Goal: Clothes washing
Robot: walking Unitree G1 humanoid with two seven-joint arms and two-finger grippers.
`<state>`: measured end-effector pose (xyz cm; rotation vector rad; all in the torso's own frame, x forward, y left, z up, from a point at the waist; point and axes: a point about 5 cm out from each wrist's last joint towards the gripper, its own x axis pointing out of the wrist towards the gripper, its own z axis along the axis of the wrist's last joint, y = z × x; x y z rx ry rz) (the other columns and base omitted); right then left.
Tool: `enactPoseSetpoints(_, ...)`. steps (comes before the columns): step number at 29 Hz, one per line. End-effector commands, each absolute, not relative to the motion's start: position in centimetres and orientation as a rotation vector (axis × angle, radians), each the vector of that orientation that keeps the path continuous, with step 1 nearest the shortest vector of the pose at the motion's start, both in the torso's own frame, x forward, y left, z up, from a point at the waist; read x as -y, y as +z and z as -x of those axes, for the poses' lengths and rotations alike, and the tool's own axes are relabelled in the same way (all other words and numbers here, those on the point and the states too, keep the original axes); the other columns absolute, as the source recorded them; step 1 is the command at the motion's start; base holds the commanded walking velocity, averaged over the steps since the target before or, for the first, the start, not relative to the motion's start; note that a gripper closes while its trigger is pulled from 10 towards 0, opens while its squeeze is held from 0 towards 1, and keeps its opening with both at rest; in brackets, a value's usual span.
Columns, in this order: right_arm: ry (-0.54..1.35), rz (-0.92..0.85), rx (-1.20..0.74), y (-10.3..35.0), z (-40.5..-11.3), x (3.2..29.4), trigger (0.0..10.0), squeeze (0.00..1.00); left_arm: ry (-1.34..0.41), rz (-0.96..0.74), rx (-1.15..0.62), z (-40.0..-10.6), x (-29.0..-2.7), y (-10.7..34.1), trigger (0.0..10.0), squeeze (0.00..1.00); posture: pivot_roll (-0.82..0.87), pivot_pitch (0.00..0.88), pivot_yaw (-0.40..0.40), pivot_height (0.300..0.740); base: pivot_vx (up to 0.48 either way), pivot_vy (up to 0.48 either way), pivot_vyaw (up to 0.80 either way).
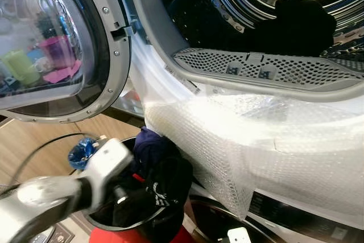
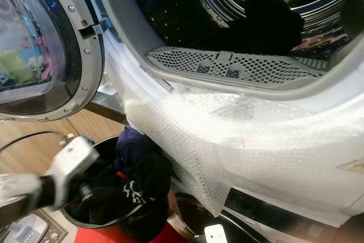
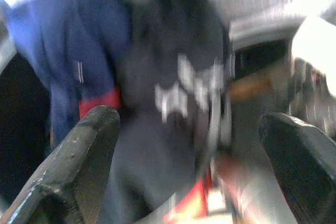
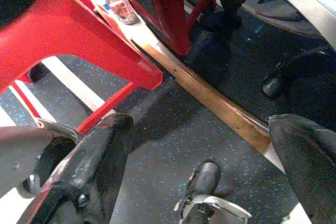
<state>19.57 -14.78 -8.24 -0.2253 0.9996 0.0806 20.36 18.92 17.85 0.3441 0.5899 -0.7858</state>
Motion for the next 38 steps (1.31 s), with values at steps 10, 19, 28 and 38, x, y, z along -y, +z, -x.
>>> enactPoseSetpoints(10, 0.116, 0.230, -1.012, -8.5, -19.2, 13.8, 10.0, 0.00, -0.756, -0.431, -0.651, -19.8, -21.5, 13.9, 10.0, 1.00, 0.26, 0.000, 0.142, 0.740, 0.000, 0.000, 0.00)
enactPoseSetpoints(19, 0.112, 0.228, -1.007, -8.4, -19.3, 13.9, 10.0, 0.00, -0.710, -0.335, -0.551, -22.2, -22.0, 12.5, 10.0, 1.00, 0.24, 0.000, 0.127, 0.740, 0.000, 0.000, 0.00)
enactPoseSetpoints(28, 0.104, 0.232, -1.005, -8.4, -19.3, 14.4, 10.0, 0.00, -0.741, -0.278, -0.538, -24.0, -21.6, 10.8, 10.0, 0.00, 0.21, 0.000, 0.097, 0.740, 0.000, 0.000, 0.00)
enactPoseSetpoints(38, 0.106, 0.239, -1.008, -8.4, -19.3, 14.6, 10.0, 0.00, -0.665, -0.321, -0.605, -24.0, -22.5, 10.0, 10.0, 0.00, 0.21, 0.000, 0.089, 0.740, 0.000, 0.000, 0.00)
